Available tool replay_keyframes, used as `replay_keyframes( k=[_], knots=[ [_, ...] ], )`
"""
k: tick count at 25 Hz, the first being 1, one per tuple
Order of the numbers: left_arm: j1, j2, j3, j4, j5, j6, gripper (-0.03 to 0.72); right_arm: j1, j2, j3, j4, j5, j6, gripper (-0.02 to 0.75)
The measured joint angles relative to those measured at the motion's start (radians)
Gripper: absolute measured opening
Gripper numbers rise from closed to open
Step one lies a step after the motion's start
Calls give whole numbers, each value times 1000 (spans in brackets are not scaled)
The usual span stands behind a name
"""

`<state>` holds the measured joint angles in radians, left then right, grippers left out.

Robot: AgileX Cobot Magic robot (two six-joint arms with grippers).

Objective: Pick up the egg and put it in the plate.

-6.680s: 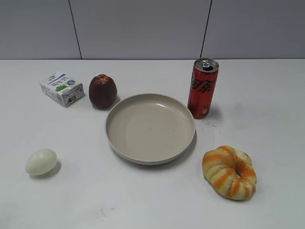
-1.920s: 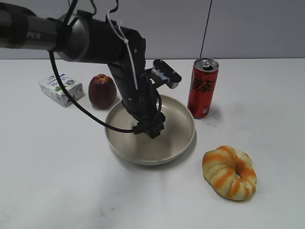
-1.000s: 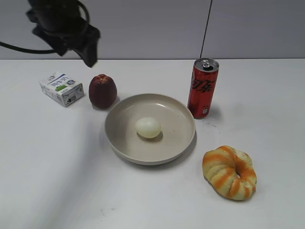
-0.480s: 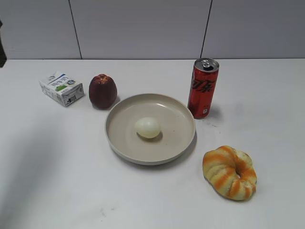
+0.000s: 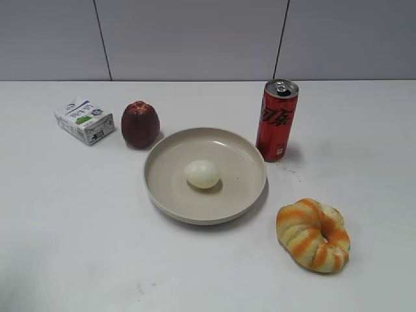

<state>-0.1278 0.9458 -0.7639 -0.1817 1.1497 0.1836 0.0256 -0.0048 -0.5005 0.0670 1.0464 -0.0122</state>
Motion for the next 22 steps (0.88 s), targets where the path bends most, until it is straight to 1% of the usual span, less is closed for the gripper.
replay_keyframes(
  k=[2,9,14,22],
  knots=[
    [0,-106,67,0,-22,0,582,0,0,0,0,0,0,482],
    [0,-432,236,0,-86,0,582,0,0,0,0,0,0,482],
    [0,-622,255,-4,-111,0,575,0,0,0,0,0,0,482],
    [0,-823,256,-6,-112,0,573,0,0,0,0,0,0,482]
  ],
)
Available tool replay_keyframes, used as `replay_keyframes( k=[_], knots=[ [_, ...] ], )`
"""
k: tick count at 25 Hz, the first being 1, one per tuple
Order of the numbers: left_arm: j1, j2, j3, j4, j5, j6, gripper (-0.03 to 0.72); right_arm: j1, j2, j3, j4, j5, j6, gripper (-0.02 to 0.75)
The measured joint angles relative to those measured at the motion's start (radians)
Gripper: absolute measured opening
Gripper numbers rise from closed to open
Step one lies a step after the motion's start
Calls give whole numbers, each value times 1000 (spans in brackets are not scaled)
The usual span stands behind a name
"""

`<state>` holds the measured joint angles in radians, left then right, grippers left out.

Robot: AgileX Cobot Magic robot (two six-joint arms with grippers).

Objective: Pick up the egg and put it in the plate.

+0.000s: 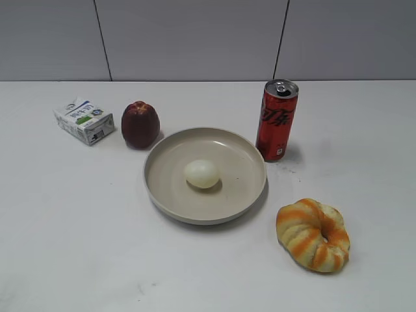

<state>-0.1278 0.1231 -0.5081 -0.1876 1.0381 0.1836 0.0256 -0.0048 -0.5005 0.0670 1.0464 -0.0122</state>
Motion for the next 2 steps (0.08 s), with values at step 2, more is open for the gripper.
replay_keyframes(
  k=[2],
  knots=[
    [0,-50,0,0,0,-1,571,0,0,0,0,0,0,482]
  ],
)
